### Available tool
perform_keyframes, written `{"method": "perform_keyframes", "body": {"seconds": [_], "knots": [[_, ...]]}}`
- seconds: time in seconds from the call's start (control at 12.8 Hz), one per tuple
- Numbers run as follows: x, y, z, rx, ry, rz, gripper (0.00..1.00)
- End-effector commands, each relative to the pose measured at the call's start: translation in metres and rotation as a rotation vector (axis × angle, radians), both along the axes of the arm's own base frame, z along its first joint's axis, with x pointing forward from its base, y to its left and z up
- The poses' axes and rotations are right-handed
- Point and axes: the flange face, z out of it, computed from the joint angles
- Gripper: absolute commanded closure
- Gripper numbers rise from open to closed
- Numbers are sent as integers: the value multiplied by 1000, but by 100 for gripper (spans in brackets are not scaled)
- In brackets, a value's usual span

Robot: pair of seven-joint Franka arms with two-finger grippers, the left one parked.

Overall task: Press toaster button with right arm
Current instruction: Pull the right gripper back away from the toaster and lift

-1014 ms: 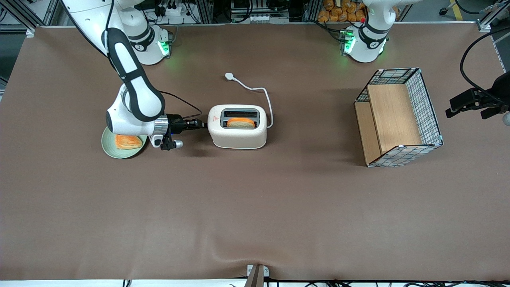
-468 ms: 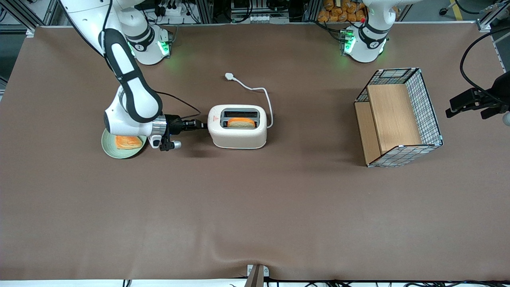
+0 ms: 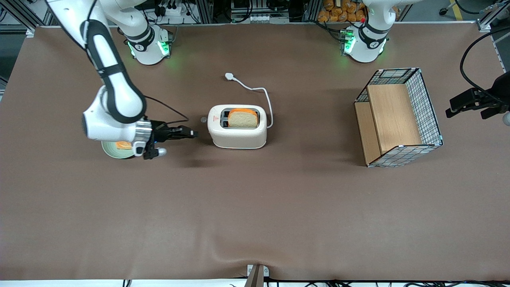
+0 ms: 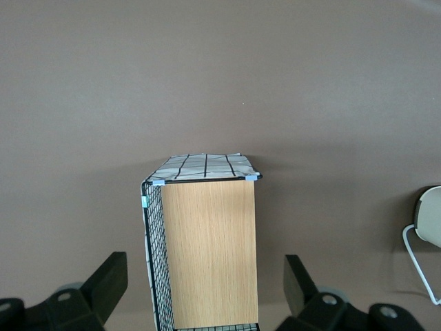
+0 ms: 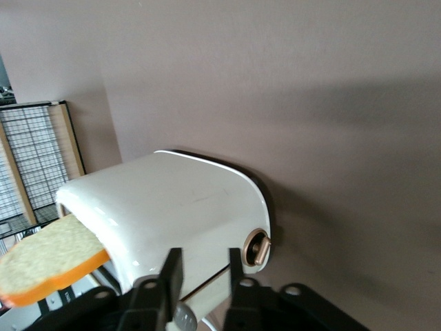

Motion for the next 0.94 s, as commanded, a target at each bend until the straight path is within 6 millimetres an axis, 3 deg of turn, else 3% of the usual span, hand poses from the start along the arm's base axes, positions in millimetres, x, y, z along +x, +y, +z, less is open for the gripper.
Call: {"method": "perform_keyframes", "body": {"seconds": [0.0, 0.39, 0.86], "knots": [[26, -31, 33, -52, -34, 66, 0], [43, -84, 73, -260, -125, 194, 0], [39, -173, 162, -497, -227, 238, 0]]}}
